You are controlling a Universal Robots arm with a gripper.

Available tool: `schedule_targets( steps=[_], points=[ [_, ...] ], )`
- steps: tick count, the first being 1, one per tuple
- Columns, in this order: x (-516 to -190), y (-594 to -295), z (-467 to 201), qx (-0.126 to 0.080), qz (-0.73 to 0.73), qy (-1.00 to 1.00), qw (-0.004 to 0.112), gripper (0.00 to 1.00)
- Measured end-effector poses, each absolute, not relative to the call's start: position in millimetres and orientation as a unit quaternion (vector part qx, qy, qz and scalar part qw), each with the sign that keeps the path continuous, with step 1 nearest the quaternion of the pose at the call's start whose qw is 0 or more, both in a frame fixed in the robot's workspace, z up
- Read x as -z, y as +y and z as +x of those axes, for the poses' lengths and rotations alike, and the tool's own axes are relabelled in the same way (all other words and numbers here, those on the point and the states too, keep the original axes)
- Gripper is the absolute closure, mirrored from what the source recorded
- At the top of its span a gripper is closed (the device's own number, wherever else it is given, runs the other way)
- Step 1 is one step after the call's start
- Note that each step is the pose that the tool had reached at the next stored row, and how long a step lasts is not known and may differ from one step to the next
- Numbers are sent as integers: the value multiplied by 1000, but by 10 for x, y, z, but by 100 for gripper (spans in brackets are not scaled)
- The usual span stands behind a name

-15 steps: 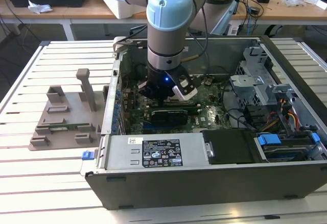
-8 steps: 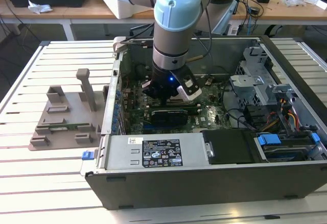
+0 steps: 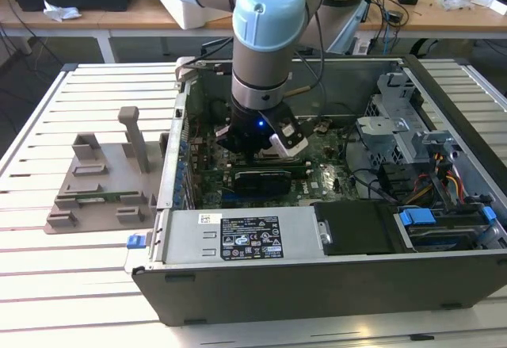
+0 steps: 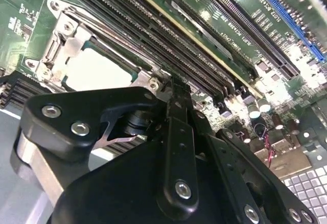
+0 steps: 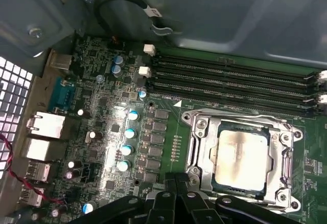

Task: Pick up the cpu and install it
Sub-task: 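Install the second cpu locking lever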

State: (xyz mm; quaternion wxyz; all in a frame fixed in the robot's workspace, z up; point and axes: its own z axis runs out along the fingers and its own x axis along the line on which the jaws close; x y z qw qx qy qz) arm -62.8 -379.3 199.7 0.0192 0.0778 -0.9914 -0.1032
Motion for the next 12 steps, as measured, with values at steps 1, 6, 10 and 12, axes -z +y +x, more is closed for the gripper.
schedule_targets(
  steps=[1, 6, 10, 12],
  points=[
    [-2029, -3792, -627, 103, 78, -991, 19, 89],
    [-2105, -3677, -519, 77, 77, -994, 23, 89],
    [-2105, -3511, -339, 48, 76, -996, 29, 89],
    [-2105, -3419, -248, 36, 76, -996, 33, 89]
  ],
)
